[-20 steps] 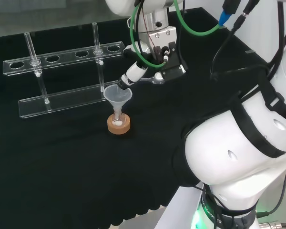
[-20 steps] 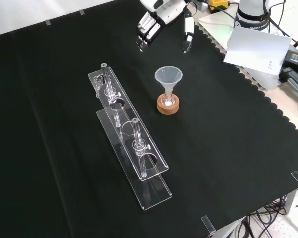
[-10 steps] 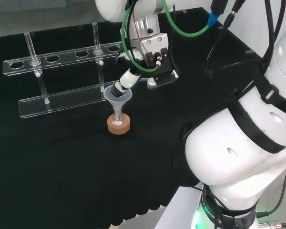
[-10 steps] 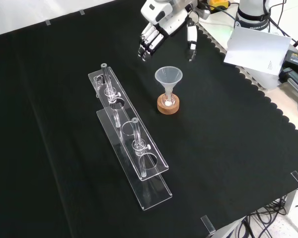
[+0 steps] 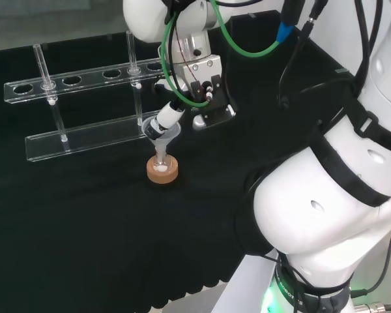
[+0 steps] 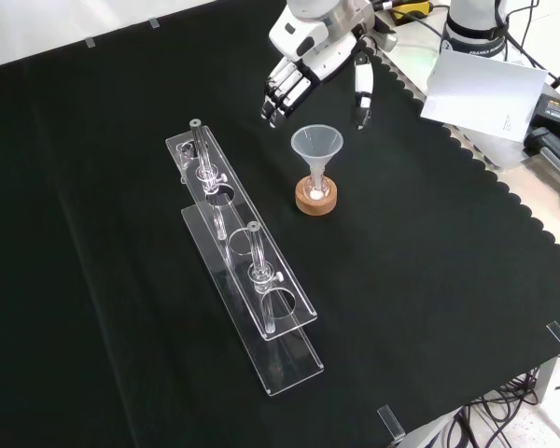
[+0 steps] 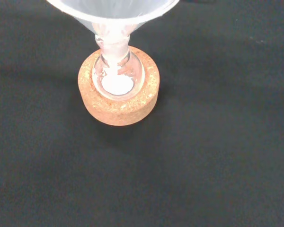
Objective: Remove the funnel from the round-bottom flask.
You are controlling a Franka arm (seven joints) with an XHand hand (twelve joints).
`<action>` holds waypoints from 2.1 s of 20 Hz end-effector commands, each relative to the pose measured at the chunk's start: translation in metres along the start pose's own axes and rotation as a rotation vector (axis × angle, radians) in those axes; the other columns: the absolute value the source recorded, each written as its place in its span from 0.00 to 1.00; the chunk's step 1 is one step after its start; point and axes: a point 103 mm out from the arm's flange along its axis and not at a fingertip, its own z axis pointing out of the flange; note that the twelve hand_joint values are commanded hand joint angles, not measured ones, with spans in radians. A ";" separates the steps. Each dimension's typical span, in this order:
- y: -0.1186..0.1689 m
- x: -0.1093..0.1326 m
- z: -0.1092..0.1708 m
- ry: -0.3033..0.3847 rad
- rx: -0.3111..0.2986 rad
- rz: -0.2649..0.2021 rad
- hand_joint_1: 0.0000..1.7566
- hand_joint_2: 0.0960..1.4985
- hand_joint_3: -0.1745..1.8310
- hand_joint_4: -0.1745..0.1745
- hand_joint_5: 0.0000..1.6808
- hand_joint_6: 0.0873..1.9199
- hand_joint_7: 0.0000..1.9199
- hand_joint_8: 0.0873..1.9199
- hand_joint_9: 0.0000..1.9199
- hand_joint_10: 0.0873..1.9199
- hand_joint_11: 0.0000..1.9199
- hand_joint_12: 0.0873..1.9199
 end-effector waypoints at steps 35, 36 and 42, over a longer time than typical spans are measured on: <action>0.030 0.015 0.042 -0.010 0.006 0.010 0.34 0.47 0.16 0.51 0.05 0.00 0.00 0.21 0.07 0.42 0.13 0.78; 0.031 0.014 0.042 -0.011 0.007 0.010 0.34 0.47 0.16 0.51 0.06 0.00 0.00 0.23 0.08 0.42 0.13 0.78; 0.036 0.014 0.044 -0.031 0.005 0.008 0.36 0.47 0.18 0.47 0.10 0.00 0.04 0.34 0.19 0.36 0.17 0.74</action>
